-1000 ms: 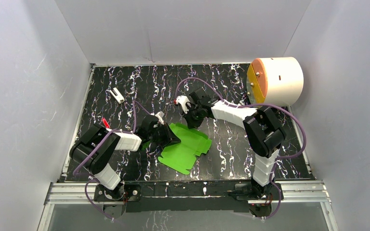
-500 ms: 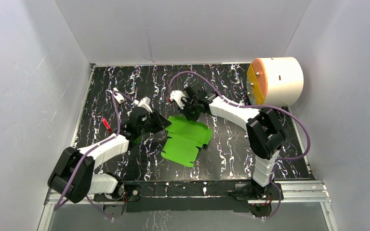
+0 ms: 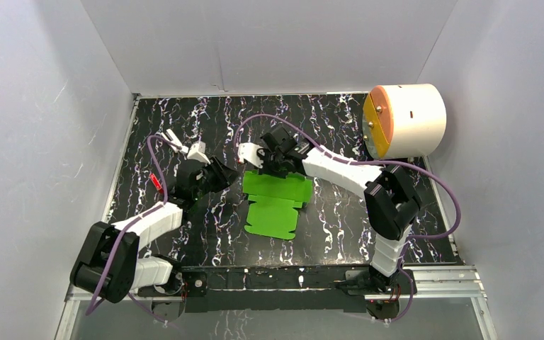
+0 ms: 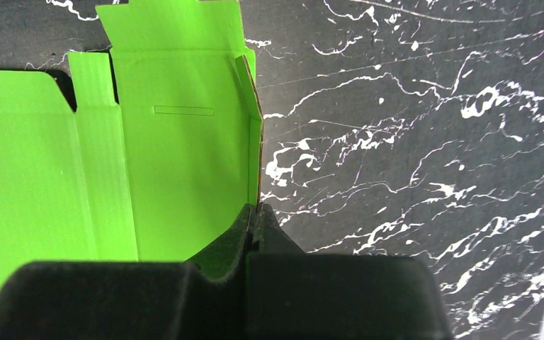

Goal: Fold the paper box

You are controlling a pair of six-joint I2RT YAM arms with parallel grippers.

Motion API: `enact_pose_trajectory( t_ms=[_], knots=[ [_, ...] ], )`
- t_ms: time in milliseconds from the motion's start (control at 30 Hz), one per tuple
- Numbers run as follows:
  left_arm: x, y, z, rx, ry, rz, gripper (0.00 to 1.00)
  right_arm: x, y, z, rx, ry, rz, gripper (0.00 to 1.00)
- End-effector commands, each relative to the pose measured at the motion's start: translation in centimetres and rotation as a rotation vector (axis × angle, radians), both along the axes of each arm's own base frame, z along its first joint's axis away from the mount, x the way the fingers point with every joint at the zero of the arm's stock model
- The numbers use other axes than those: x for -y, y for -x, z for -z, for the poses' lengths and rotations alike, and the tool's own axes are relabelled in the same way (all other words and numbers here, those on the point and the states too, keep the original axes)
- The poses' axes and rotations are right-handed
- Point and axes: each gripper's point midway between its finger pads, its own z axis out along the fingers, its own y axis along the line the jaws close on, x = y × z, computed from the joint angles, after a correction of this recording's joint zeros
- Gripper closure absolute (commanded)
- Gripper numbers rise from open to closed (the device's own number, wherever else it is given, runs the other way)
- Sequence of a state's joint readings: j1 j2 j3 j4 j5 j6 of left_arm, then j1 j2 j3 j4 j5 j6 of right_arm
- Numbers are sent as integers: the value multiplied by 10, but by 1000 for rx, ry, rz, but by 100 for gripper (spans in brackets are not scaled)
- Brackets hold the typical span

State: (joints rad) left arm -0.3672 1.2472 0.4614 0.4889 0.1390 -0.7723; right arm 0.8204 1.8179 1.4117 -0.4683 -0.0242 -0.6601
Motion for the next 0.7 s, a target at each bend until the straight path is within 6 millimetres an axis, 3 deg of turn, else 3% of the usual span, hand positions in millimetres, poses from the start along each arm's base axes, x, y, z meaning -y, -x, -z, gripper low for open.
enact_pose_trajectory(
  t_ms=[0, 333, 667],
  knots=[
    [8, 1, -13, 94, 21, 75, 64, -11, -20, -52, 190, -42, -38, 100],
    [15, 32, 20, -38, 146, 91, 54, -19, -25, -60, 284, -74, -52, 100],
    [22, 14, 34, -40, 153, 64, 52, -22, -20, -48, 287, -89, -61, 100]
  ],
)
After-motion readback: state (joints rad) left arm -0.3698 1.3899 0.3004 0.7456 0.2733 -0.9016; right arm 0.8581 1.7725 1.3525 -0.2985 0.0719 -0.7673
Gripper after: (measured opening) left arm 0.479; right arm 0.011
